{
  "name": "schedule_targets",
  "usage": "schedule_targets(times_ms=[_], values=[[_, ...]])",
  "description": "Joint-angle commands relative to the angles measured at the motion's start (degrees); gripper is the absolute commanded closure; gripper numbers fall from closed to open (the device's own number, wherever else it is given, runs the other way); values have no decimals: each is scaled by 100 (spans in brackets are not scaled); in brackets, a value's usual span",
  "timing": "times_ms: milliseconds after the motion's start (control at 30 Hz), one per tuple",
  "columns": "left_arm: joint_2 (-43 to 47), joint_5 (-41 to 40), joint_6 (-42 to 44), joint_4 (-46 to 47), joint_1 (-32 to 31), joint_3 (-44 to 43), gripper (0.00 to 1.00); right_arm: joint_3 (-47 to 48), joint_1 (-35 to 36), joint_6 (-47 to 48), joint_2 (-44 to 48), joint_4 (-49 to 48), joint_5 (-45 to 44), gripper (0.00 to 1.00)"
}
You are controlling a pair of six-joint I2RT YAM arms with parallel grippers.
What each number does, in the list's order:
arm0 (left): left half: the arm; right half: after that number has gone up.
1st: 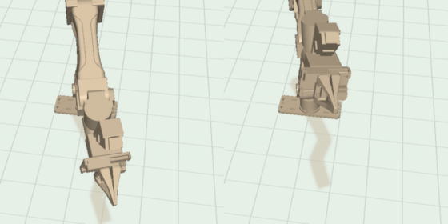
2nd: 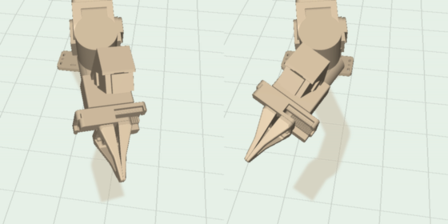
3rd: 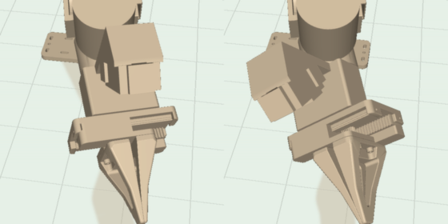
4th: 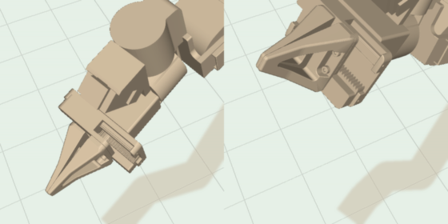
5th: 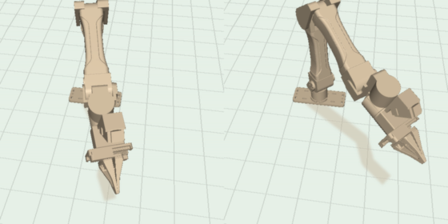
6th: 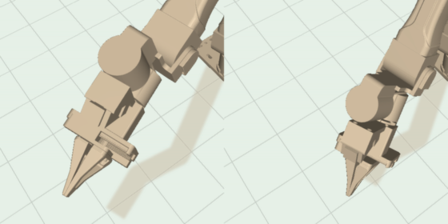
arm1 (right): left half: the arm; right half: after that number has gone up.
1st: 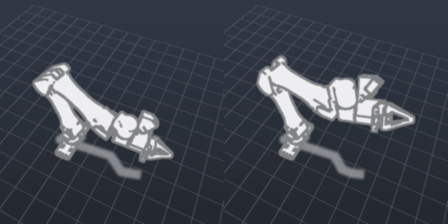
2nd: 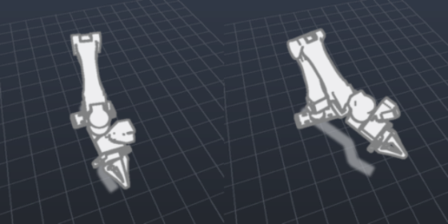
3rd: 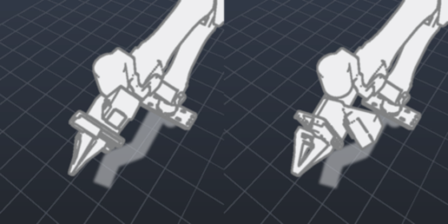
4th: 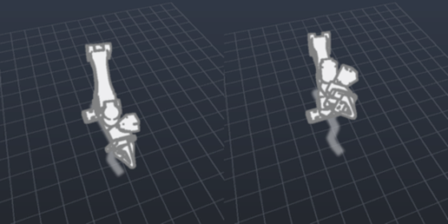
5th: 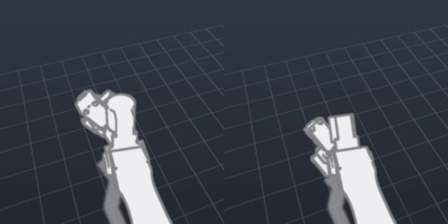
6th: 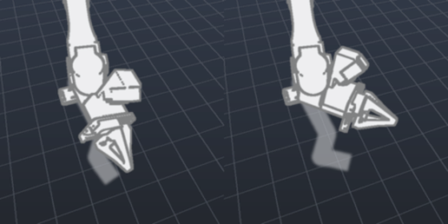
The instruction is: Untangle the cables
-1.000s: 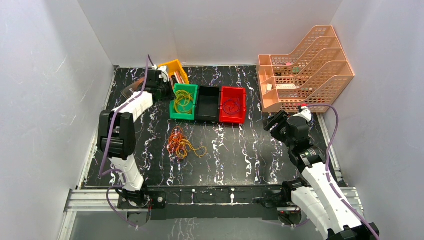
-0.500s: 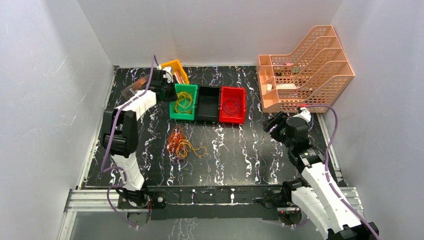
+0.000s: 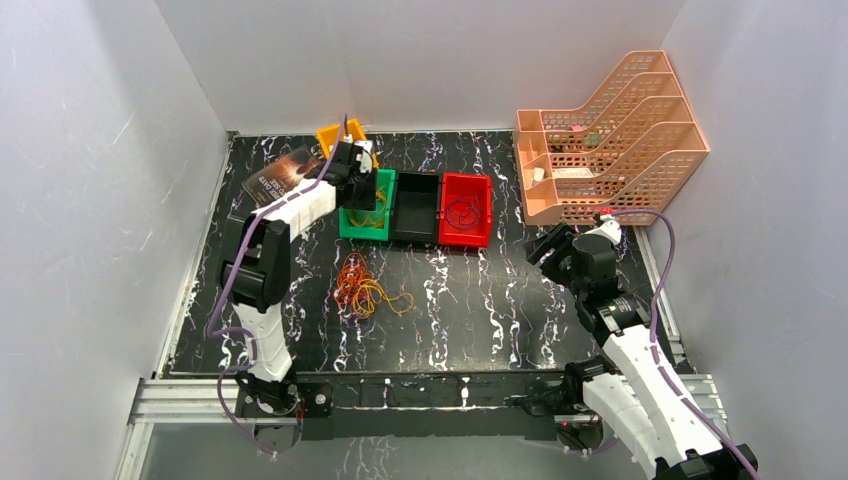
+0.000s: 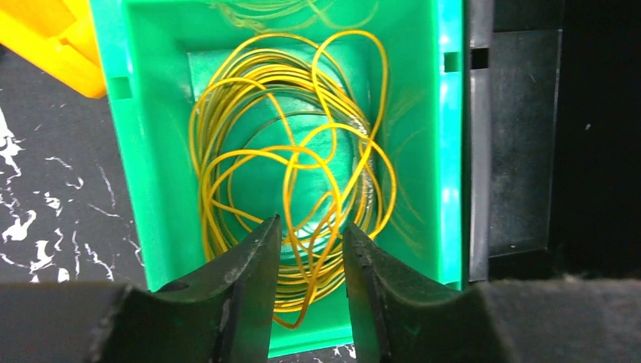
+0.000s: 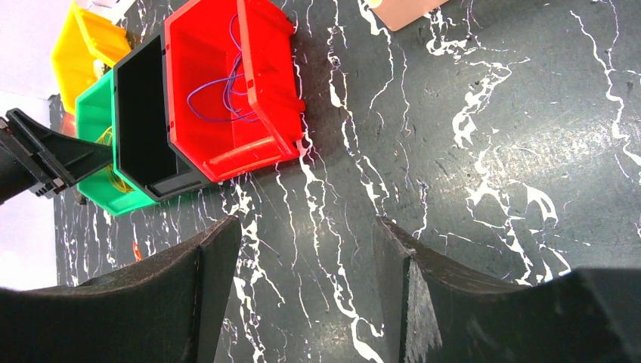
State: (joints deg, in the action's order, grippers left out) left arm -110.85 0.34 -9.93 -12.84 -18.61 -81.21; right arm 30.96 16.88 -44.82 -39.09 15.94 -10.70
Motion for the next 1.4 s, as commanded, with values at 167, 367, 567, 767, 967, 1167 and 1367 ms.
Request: schedule_targets(times_ms=[167, 367, 567, 767, 967, 1167, 1367], values=[[625, -289, 158, -384, 32, -435, 53, -40, -26, 30, 51, -280, 17, 28], [1037, -446, 229, -669, 40, -545, 25, 77, -25, 100, -57, -239, 138, 20], [1714, 35, 325, -622, 62, -18, 2, -20, -26, 641, -423, -313, 593, 5], [2535, 381, 229, -687, 235, 719, 2, 63, -6, 1185, -758, -381, 1432, 7], [3489, 584, -30, -583, 235, 1674, 2, 136, 947, 967, -1247, -771, 1487, 14], [3959, 391, -248, -656, 234, 2322, 3, 225, 2416, 331, -2138, -1573, 888, 17], [4155, 567, -708, -357, 235, 2965, 5, 294, 2869, 63, -3116, -2811, 1193, 28]])
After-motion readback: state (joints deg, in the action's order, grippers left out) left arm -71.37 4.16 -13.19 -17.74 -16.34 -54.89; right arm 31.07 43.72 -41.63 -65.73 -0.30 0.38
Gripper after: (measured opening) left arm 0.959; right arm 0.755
